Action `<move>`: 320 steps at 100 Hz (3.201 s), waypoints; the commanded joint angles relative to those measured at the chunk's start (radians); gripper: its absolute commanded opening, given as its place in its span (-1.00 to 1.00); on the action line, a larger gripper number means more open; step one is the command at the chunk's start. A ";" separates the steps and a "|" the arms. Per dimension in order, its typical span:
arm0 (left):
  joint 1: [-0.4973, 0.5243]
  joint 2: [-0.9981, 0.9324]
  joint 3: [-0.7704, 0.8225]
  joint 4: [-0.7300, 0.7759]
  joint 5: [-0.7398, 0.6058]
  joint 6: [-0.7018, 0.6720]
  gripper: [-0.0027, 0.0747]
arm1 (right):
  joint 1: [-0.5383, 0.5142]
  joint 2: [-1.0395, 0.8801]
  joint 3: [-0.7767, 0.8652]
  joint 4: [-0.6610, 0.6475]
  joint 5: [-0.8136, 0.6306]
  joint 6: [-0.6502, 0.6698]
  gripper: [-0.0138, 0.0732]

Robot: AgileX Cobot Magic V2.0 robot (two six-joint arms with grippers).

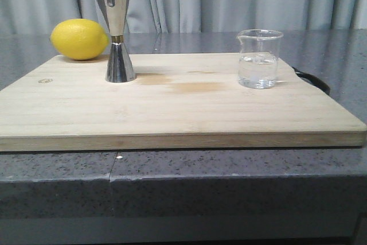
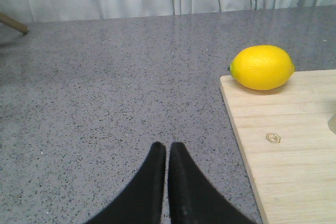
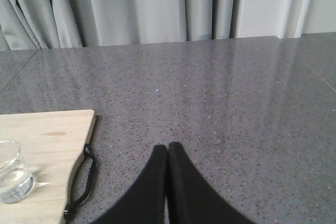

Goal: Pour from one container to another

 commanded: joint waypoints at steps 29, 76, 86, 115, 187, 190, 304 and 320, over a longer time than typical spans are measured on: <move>0.004 0.012 -0.031 -0.007 -0.083 -0.004 -0.75 | -0.001 0.016 -0.033 -0.017 -0.090 -0.008 -0.64; 0.004 0.012 -0.031 -0.009 -0.095 -0.004 0.39 | -0.001 0.016 -0.033 -0.021 -0.097 -0.008 0.51; 0.004 0.012 -0.031 -0.009 -0.095 -0.004 0.39 | -0.001 0.016 -0.033 -0.021 -0.097 -0.008 0.51; 0.004 0.013 -0.031 -0.034 -0.097 -0.004 0.39 | -0.001 0.016 -0.033 -0.014 -0.097 -0.008 0.51; 0.004 0.373 -0.378 -0.035 0.440 -0.004 0.39 | -0.001 0.298 -0.274 -0.012 0.324 -0.008 0.51; 0.004 0.393 -0.385 -0.035 0.458 -0.004 0.39 | -0.001 0.300 -0.274 -0.012 0.319 -0.008 0.51; 0.004 0.751 -0.204 -1.549 0.323 1.639 0.39 | -0.001 0.304 -0.244 0.012 0.120 -0.008 0.51; 0.004 0.888 -0.204 -1.702 0.431 1.888 0.39 | -0.001 0.304 -0.244 0.012 0.112 -0.008 0.51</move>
